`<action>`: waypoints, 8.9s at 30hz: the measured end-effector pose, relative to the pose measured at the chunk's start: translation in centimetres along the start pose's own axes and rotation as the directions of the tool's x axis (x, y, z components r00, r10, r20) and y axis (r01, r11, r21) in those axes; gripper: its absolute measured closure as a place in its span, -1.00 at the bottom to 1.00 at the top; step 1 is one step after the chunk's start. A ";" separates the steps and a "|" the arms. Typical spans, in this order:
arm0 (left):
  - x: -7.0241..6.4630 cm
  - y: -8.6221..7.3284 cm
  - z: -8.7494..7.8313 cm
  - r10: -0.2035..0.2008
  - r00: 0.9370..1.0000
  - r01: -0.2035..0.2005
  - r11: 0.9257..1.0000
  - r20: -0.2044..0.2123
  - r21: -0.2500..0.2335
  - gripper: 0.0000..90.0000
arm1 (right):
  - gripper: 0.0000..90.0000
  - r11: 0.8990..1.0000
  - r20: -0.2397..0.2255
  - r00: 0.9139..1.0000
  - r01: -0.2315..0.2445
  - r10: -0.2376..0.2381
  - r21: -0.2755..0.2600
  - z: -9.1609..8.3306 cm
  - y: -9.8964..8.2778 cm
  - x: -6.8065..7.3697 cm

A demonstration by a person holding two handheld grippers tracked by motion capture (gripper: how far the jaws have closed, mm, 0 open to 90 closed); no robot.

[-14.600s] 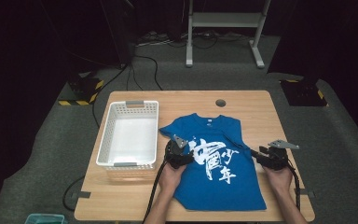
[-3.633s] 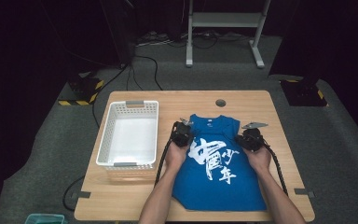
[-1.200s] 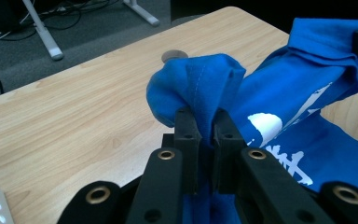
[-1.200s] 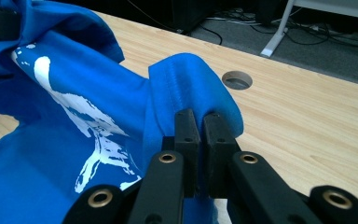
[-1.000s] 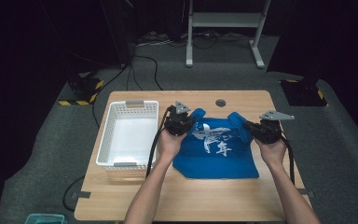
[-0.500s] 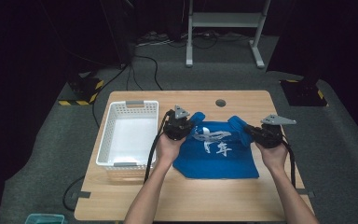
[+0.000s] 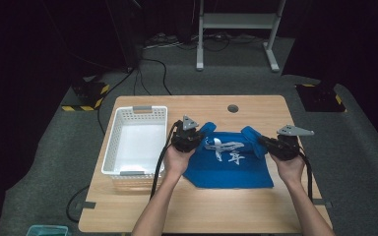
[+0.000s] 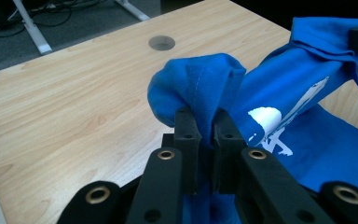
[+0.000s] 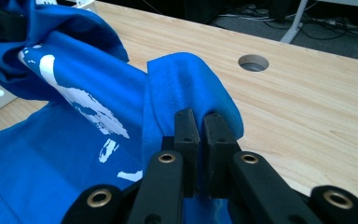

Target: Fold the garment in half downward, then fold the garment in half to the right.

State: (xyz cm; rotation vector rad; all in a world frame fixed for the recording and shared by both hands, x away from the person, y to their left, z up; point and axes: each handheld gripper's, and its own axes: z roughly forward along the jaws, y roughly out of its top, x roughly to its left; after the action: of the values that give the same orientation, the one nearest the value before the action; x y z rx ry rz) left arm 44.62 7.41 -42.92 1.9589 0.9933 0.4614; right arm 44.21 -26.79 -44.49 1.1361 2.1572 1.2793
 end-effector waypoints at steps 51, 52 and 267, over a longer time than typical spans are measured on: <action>-4.5 -8.2 -0.1 0.064 0.998 -0.067 0.992 0.029 0.111 0.84 | 0.89 0.996 0.014 1.000 0.007 -0.009 0.092 -1.6 -8.0 3.2; -4.7 -8.5 -0.1 0.075 0.997 -0.078 0.990 0.027 0.121 0.84 | 0.89 0.995 0.011 1.000 0.002 -0.003 0.097 -1.7 -8.4 3.4; -0.4 -2.9 7.2 -0.040 0.997 0.033 0.993 0.064 0.115 0.85 | 0.83 0.957 -0.054 0.969 0.248 -0.242 0.149 6.6 -4.0 14.6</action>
State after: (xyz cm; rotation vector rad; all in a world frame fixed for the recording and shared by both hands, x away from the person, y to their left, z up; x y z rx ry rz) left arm 47.58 4.13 -49.30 2.0403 1.0312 0.3233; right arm 38.06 -12.56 -50.22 0.8715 2.3707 1.0458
